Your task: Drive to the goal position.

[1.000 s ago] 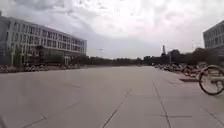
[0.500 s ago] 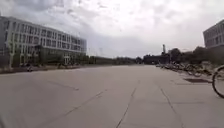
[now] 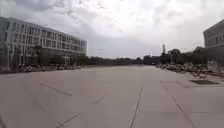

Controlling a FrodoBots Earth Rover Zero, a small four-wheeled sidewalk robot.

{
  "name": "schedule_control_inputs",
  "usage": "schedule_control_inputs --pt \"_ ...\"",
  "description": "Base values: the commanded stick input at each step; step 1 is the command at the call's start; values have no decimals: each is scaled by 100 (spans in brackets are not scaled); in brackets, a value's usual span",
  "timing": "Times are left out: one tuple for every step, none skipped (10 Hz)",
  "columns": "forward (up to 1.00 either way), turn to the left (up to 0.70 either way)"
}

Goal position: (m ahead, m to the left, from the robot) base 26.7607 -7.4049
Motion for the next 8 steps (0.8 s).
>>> schedule_control_inputs --pt "70 0" --pt "70 0" --pt "70 0" --pt "70 0" --pt "70 0" --pt "70 0" --pt "70 0" --pt "70 0"
